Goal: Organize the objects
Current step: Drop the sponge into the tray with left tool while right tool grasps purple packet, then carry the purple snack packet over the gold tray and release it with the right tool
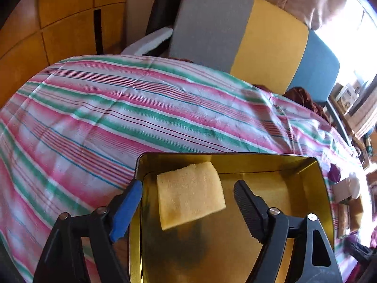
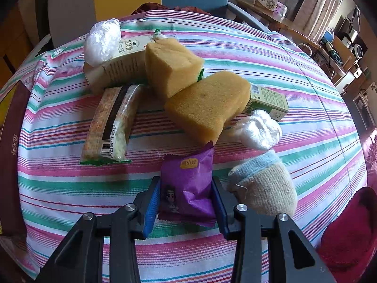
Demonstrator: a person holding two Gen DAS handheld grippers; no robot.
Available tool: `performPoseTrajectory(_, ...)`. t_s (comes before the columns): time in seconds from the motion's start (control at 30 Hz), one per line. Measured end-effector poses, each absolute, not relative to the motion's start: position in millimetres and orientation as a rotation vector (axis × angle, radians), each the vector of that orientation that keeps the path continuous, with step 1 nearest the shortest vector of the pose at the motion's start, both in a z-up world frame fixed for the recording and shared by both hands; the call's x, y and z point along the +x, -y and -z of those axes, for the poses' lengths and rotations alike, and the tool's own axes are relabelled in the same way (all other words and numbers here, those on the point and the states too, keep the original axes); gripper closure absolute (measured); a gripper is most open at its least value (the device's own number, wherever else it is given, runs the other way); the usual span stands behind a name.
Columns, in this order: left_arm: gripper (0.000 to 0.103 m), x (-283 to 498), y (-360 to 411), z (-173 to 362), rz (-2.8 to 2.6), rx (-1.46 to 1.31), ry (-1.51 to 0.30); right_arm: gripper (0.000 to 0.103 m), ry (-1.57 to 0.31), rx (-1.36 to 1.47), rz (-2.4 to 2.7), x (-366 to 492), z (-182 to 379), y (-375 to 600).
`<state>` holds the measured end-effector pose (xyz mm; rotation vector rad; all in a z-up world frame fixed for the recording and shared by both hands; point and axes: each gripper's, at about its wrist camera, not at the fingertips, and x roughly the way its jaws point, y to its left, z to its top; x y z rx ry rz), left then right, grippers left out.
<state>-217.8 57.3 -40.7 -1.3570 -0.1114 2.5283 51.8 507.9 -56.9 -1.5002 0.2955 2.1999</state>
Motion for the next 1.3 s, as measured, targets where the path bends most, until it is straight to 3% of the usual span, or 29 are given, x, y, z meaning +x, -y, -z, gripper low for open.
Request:
performPoseTrajectory(0.3,0.021,-129,-45,10,-2.611,-1.185,0.064,0.062,-0.305,-1.433,-2.304,51,47,-493)
performPoseTrajectory(0.63,0.021,-51,-60,20,-2.525,-1.164,-0.011,0.062,-0.403,-1.357,-2.476,58,17,-467)
performPoseTrajectory(0.97,0.019,-32,-50,16,-2.602,-1.142,-0.072,0.062,-0.402,-1.392,-2.699,42,-12,-388)
performPoseTrajectory(1.3,0.015,-26,-22,4,-2.712,-1.117,-0.062,0.062,-0.362,-1.594,-2.946,-28,-15,-272)
